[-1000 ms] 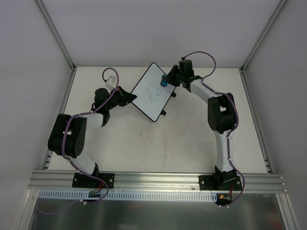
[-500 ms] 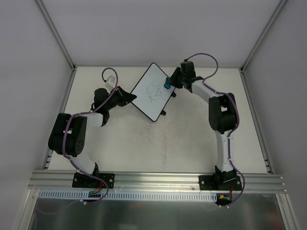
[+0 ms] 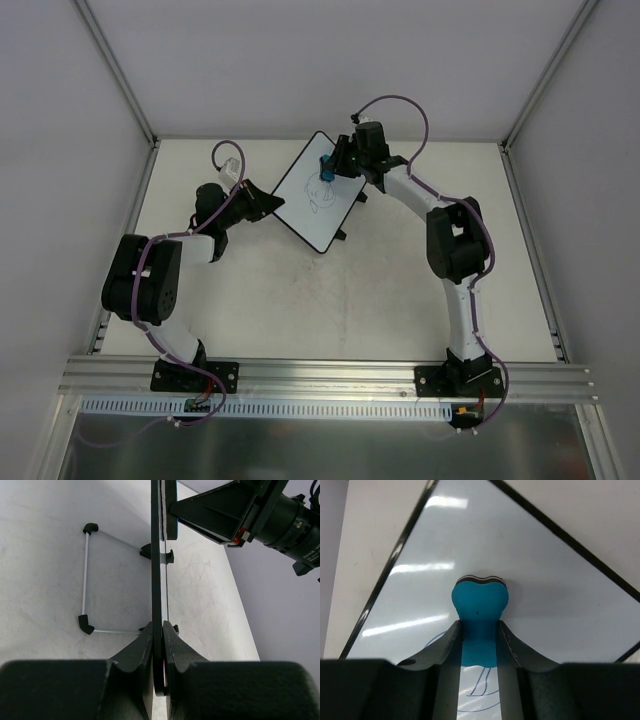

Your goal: Erase the whiteboard

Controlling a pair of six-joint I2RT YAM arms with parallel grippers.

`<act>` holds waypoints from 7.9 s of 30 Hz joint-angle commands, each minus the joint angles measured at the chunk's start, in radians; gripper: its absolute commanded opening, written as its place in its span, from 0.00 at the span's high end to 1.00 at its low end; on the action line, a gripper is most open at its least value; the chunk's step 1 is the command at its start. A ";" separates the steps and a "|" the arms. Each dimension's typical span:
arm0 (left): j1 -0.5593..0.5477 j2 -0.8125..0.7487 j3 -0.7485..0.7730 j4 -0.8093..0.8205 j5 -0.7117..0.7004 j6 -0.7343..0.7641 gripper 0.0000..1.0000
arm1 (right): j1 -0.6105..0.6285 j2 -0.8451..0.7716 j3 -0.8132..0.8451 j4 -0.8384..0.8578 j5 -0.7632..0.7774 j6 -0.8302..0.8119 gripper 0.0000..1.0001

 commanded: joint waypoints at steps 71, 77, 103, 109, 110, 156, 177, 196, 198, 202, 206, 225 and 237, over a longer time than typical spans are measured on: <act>0.004 0.017 0.043 -0.067 0.030 0.072 1.00 | 0.080 -0.141 -0.284 0.097 -0.093 -0.085 1.00; 0.004 0.016 0.047 -0.075 0.030 0.074 1.00 | 0.157 -0.147 -0.264 0.097 -0.125 -0.165 1.00; 0.004 0.009 0.047 -0.076 0.032 0.074 1.00 | 0.249 -0.169 -0.279 0.062 -0.013 -0.207 1.00; 0.004 0.009 0.044 -0.075 0.033 0.071 1.00 | 0.158 -0.170 -0.397 0.187 -0.056 -0.035 1.00; 0.004 0.009 0.044 -0.073 0.033 0.069 1.00 | 0.151 -0.172 -0.408 0.197 -0.056 -0.001 1.00; 0.011 0.013 0.036 -0.063 0.059 0.052 1.00 | 0.195 -0.225 -0.534 0.266 -0.070 -0.050 1.00; 0.014 0.020 0.054 -0.080 0.068 0.051 1.00 | 0.336 -0.265 -0.503 0.192 -0.040 -0.167 1.00; 0.056 0.046 0.042 -0.012 0.114 -0.009 1.00 | 0.326 -0.590 -0.554 -0.053 0.279 -0.254 1.00; 0.059 0.043 0.037 -0.012 0.111 -0.012 0.98 | 0.304 -0.603 -0.548 -0.157 0.293 -0.237 1.00; 0.062 0.032 0.033 -0.012 0.113 -0.012 0.96 | 0.232 -0.647 -0.614 -0.266 0.319 -0.199 1.00; 0.062 0.028 0.033 -0.012 0.113 -0.015 0.96 | 0.079 -0.765 -0.765 -0.274 0.267 -0.191 1.00; 0.063 0.009 0.027 -0.014 0.114 -0.018 0.83 | -0.070 -0.753 -0.970 -0.296 0.281 -0.245 0.85; 0.068 0.005 0.024 -0.014 0.116 -0.017 0.76 | -0.083 -0.696 -0.976 -0.276 0.276 -0.259 0.81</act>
